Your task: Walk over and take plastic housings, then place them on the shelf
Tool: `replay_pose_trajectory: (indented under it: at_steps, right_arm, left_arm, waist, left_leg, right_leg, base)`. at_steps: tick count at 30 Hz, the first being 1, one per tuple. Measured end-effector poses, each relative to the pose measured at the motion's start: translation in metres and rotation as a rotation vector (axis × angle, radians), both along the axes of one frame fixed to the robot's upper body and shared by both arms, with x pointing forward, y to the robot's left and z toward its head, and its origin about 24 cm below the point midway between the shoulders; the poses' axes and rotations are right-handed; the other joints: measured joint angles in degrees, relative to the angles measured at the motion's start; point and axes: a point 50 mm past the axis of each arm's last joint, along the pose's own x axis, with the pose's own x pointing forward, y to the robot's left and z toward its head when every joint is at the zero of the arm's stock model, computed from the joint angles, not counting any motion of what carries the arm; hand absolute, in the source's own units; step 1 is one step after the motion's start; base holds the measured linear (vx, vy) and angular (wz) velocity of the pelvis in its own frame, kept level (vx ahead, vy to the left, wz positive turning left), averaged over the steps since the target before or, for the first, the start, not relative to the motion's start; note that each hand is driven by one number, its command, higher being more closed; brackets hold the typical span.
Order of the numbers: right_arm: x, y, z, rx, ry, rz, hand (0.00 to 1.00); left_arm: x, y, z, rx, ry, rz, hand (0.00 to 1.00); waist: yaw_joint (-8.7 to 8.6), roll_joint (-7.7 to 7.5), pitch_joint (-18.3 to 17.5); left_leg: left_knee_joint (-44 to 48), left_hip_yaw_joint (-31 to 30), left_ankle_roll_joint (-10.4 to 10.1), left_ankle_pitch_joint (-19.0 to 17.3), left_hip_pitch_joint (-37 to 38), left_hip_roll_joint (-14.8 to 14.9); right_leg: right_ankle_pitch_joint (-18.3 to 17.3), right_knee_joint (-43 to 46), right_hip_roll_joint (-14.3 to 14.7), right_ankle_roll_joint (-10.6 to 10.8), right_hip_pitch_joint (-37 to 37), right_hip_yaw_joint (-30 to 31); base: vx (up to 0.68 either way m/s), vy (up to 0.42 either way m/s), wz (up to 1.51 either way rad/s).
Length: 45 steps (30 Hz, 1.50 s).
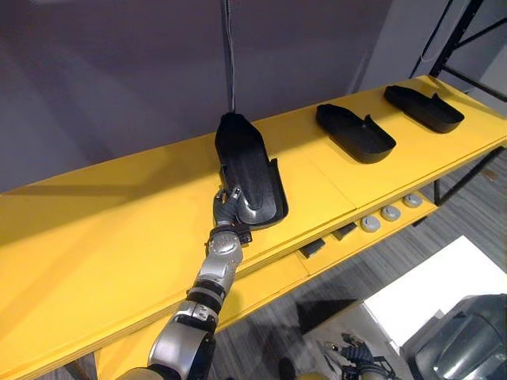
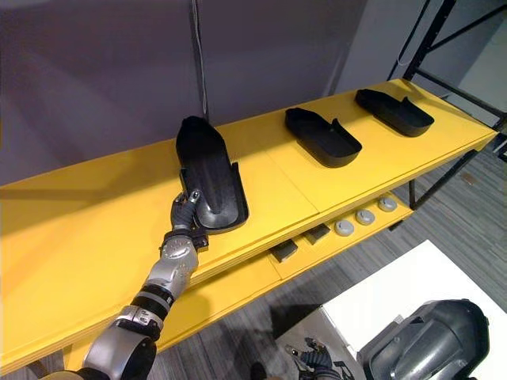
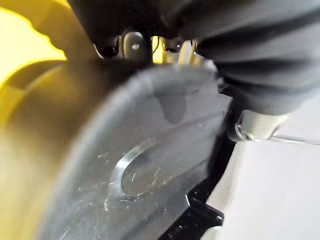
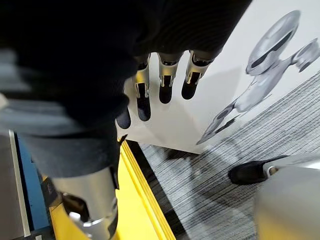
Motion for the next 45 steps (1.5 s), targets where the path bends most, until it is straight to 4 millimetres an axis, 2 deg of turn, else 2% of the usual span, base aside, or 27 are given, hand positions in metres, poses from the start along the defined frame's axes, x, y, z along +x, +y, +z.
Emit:
replay_pose_trajectory:
  at_steps: [7, 20, 30, 33, 35, 38, 40, 42, 43, 45]
  right_arm:
    - [0.001, 0.0, 0.0, 0.003, -0.002, 0.003, 0.0]
    - [0.005, -0.002, 0.001, 0.0, -0.004, 0.005, 0.0]
    - [0.004, -0.002, 0.001, 0.006, 0.005, -0.008, 0.0]
    - [-0.003, -0.004, -0.001, 0.006, 0.019, -0.028, 0.0]
    - [-0.008, -0.005, -0.002, 0.002, 0.03, -0.033, 0.0]
    - [-0.016, -0.006, -0.005, 0.002, 0.049, -0.038, 0.0]
    - [-0.02, -0.006, -0.006, 0.006, 0.057, -0.048, 0.0]
    - [-0.023, -0.007, -0.006, 0.008, 0.061, -0.052, 0.0]
    - [-0.024, -0.007, -0.006, 0.007, 0.06, -0.053, 0.0]
    - [-0.025, -0.008, -0.006, 0.007, 0.053, -0.05, 0.0]
  left_arm:
    - [0.001, 0.001, 0.0, -0.062, 0.012, 0.015, 0.0]
    - [0.0, -0.005, 0.009, -0.19, -0.029, 0.012, 0.0]
    - [-0.014, 0.0, 0.016, -0.21, -0.097, 0.063, 0.0]
    - [-0.017, 0.001, 0.028, -0.198, -0.16, 0.083, 0.0]
    - [-0.019, -0.003, 0.044, -0.183, -0.231, 0.081, 0.0]
    - [-0.023, -0.01, 0.063, -0.13, -0.325, 0.058, 0.0]
    - [-0.029, -0.023, 0.08, -0.089, -0.413, -0.011, 0.0]
    - [-0.034, -0.036, 0.089, -0.054, -0.466, -0.095, 0.0]
    - [-0.039, -0.048, 0.093, -0.029, -0.496, -0.168, 1.0]
    - [-0.046, -0.065, 0.096, 0.01, -0.534, -0.289, 1.0]
  waist:
    - [-1.14, 0.44, 0.34]
    - [-1.12, 0.65, 1.4]
    - [-0.47, 0.68, 1.43]
    - [0.48, 0.68, 1.43]
    - [1.64, 0.67, 1.42]
    - [1.99, 0.66, 1.4]
    - [2.35, 0.63, 1.37]
    - [2.49, 0.64, 1.33]
    - [2.77, 0.63, 1.24]
    - [3.14, 0.63, 1.11]
  left_leg:
    - [0.0, -1.27, 0.02, 0.02, 0.18, -0.02]
    - [0.01, -1.43, 0.01, 0.09, 0.52, -0.03]
    - [0.1, -1.37, 0.02, 0.12, 1.3, 0.04]
    - [0.2, -1.51, 0.07, 0.18, 1.37, 0.09]
    - [0.16, -1.62, 0.08, 0.18, 1.29, 0.08]
    - [0.16, -1.89, 0.34, 0.35, 1.41, -0.02]
    - [0.16, -1.88, 0.39, 0.39, 1.33, -0.06]
    - [0.16, -1.87, 0.39, 0.39, 1.37, -0.06]
    - [0.16, -1.86, 0.39, 0.39, 1.35, -0.06]
    - [0.15, -1.86, 0.39, 0.39, 1.26, -0.03]
  right_leg:
    - [0.06, -0.5, -0.13, -0.06, 0.87, -1.13]
    - [0.08, -0.48, -0.17, -0.07, 1.32, -1.34]
    - [0.01, 0.04, -0.12, -0.08, 1.95, -1.13]
    - [-0.33, 0.84, -0.12, -0.05, 1.81, -1.01]
    - [-1.03, 2.28, -0.12, 0.09, 1.06, -1.0]
    - [-2.0, 4.17, -0.22, 0.08, 0.47, -1.15]
    - [-2.39, 5.05, -0.24, 0.14, -0.06, -1.12]
    - [-2.6, 5.45, -0.24, 0.1, -0.21, -1.11]
    - [-2.78, 5.73, -0.24, 0.06, -0.37, -1.09]
    - [-2.84, 5.77, -0.21, 0.05, -0.51, -1.1]
  base:
    - [0.0, 0.004, 0.09]
    - [0.0, 0.0, 0.0]
    - [0.0, 0.0, 0.0]
    - [-0.02, 0.013, 0.04]
    - [-0.02, 0.014, 0.03]
    - [0.0, 0.008, 0.03]
    - [0.0, 0.0, 0.0]
    - [0.0, 0.0, 0.0]
    - [0.0, 0.0, 0.0]
    - [0.0, 0.0, 0.0]
